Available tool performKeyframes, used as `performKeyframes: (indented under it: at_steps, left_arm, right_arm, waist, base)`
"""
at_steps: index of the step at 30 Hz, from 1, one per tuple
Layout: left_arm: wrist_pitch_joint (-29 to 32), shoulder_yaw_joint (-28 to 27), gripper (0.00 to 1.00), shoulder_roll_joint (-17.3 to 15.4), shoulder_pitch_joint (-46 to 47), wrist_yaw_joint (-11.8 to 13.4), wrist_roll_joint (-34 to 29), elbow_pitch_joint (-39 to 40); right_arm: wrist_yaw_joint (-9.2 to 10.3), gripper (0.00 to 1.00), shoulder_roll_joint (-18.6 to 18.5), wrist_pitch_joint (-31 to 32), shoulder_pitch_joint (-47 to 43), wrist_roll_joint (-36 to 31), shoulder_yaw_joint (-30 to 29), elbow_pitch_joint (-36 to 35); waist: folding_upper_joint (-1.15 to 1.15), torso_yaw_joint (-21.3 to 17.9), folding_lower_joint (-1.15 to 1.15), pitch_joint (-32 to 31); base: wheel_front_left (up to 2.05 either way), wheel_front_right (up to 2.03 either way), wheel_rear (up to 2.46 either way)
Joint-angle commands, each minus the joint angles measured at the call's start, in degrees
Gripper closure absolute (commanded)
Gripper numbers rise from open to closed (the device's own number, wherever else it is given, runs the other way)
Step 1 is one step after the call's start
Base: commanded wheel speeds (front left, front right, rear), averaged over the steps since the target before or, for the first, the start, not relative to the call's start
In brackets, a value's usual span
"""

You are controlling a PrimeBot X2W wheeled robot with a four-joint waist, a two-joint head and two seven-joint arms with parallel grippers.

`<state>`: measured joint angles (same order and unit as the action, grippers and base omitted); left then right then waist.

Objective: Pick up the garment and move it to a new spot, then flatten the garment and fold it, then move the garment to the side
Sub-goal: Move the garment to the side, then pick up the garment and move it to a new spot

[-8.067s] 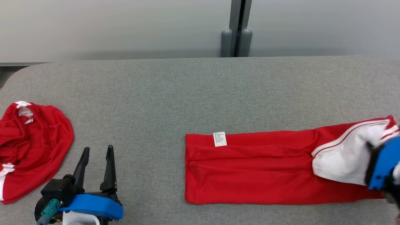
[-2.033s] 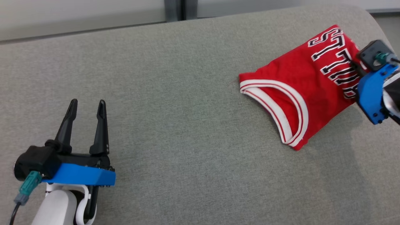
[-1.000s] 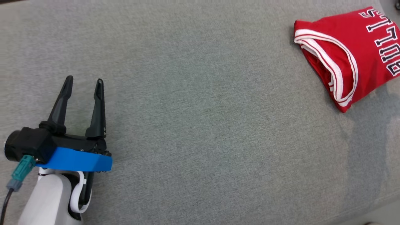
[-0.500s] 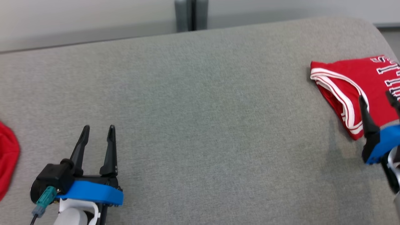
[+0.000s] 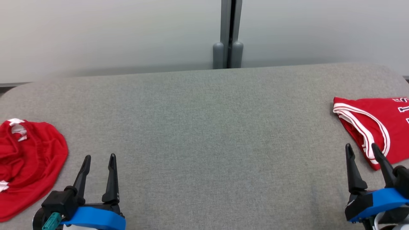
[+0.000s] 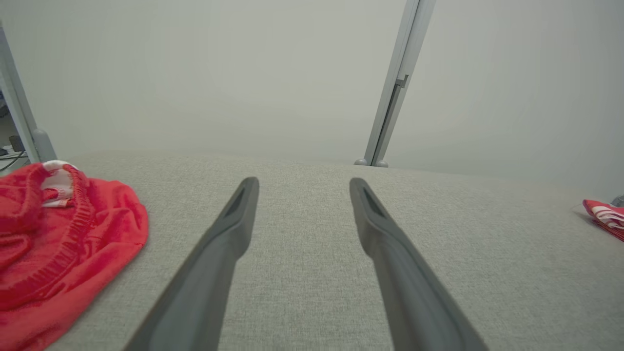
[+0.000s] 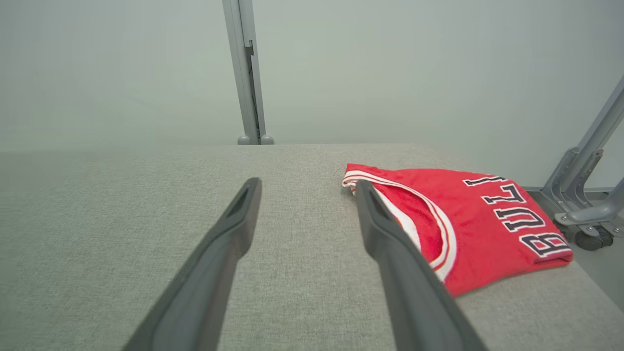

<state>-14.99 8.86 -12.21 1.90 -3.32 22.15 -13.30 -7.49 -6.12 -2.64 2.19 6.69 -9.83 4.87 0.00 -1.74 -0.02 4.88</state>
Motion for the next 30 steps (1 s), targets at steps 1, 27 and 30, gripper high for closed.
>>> performKeyframes:
  at_steps: [1, 27, 30]
  left_arm:
    - [-0.22, -0.36, 0.00, 0.04, -0.42, -0.14, -0.25, -0.02]
    - [-0.23, -1.11, 0.00, 0.74, -2.91, -0.14, -0.24, -0.98]
    - [-0.09, -0.89, 0.00, 0.61, -2.87, -0.05, -0.19, -0.74]
  right_arm:
    - [-0.01, 0.00, 0.20, 0.29, -0.90, 0.11, -0.10, -0.87]
    - [-0.01, 0.00, 2.52, 2.70, -5.28, 0.97, 4.23, -3.87]
    - [-0.01, 0.00, 2.62, 2.42, -5.33, 1.35, 4.24, -3.62]
  waist:
    - [0.00, 0.80, 0.02, -1.01]
    - [0.00, 1.45, 0.02, -3.63]
    - [0.00, 1.76, 0.02, -3.64]
  base:
    - [0.00, 0.00, 0.00]
    - [0.00, 0.00, 0.00]
    - [0.00, 0.00, 0.00]
